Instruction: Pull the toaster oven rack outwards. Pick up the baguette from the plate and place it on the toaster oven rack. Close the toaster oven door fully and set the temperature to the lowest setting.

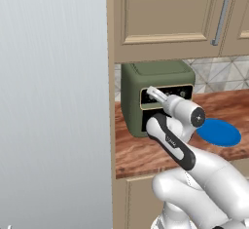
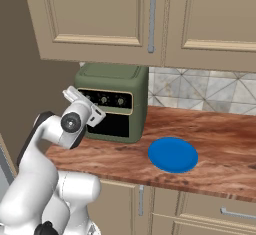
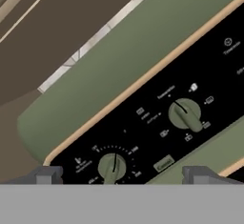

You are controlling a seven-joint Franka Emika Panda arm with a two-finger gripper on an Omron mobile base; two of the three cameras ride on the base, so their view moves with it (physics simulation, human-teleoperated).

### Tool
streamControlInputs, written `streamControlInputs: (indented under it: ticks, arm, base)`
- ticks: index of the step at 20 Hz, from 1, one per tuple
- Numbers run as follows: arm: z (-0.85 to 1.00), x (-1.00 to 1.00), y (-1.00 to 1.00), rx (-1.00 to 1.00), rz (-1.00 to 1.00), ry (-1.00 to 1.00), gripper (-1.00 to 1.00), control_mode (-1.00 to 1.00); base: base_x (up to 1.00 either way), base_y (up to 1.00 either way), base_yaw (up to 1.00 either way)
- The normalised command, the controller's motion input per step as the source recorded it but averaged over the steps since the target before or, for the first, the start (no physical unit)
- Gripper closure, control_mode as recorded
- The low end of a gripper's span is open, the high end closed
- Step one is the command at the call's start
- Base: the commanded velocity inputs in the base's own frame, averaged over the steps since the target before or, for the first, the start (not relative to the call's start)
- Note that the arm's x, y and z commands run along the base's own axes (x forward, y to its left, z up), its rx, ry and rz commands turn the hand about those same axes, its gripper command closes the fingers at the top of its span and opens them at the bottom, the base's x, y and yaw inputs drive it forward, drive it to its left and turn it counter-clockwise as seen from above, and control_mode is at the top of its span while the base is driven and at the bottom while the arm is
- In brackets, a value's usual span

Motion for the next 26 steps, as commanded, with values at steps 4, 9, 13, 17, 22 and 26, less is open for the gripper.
streamControlInputs:
  ticks: [4, 9, 13, 17, 22, 26]
  arm:
    - [-0.1, 0.02, 0.0, 0.0, 0.0, 0.0, -1.0, -1.0]
    - [-0.11, 0.0, 0.0, 0.0, 0.0, 0.0, -1.0, -1.0]
    - [-0.14, 0.0, 0.03, 0.0, 0.0, 0.03, -1.0, -1.0]
    - [-0.12, 0.0, 0.14, 0.0, 0.0, 0.02, -1.0, -1.0]
    - [-0.02, 0.0, 0.29, 0.0, 0.0, 0.0, -1.0, -1.0]
    - [0.0, 0.01, 0.12, 0.0, 0.0, 0.0, -1.0, -1.0]
  base:
    - [0.0, 0.0, 0.0]
    - [0.0, 0.0, 0.0]
    - [0.0, 0.0, 0.0]
    - [0.0, 0.0, 0.0]
    - [0.0, 0.0, 0.0]
    - [0.0, 0.0, 0.0]
